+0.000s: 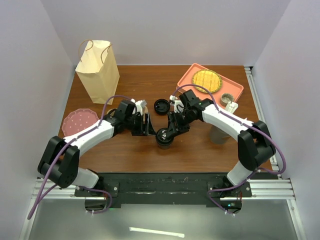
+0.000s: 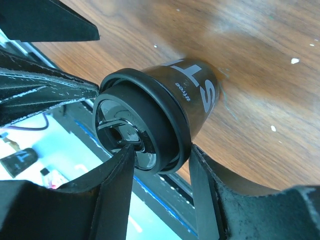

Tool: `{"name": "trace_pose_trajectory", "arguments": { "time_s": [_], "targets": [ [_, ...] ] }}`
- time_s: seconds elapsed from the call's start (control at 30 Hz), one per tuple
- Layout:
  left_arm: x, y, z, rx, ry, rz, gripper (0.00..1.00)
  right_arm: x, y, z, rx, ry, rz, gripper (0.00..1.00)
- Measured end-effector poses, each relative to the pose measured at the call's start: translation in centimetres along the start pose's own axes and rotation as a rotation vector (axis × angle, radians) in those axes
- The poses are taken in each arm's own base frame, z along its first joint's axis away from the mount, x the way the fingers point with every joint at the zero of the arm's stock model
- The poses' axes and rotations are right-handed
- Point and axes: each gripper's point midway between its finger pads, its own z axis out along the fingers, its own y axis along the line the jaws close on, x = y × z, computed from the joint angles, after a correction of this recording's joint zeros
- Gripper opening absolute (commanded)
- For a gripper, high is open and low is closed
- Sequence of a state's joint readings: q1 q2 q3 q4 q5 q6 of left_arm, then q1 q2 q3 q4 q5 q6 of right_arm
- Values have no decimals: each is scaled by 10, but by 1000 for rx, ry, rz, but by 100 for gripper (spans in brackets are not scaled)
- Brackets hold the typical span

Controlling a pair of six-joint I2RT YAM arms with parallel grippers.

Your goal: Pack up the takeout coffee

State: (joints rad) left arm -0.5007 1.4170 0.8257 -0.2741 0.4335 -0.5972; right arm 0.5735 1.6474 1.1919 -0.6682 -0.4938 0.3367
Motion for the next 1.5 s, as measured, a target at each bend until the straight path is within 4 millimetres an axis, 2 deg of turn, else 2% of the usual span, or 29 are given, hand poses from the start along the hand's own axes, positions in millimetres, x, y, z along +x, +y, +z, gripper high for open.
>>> {"name": "trace_pose_trajectory", "arguments": {
  "time_s": [0.17,0.53,0.87,1.03,1.13,1.27,1.5],
  "targets": [
    [-7,-2,-6,-21,-10,6,70,0,5,4,-41,-39,58,46],
    [-6,-12,-13,11,-11,-5,72,1,6,2,-45,-154,196,46],
    [-2,-18,-10,50,-4,-7,67,-4,5,2,-50,-230,299,47],
    [3,-18,-1,68,16,-11,64,-5,6,3,-55,-238,318,47],
    [4,-19,4,75,22,-6,62,-6,7,3,-57,-240,323,49],
    [5,-18,8,71,29,-7,59,-5,6,3,-53,-239,324,59],
    [-2,-17,10,34,40,18,57,-7,-1,-2,3,-239,279,63]
  ]
}}
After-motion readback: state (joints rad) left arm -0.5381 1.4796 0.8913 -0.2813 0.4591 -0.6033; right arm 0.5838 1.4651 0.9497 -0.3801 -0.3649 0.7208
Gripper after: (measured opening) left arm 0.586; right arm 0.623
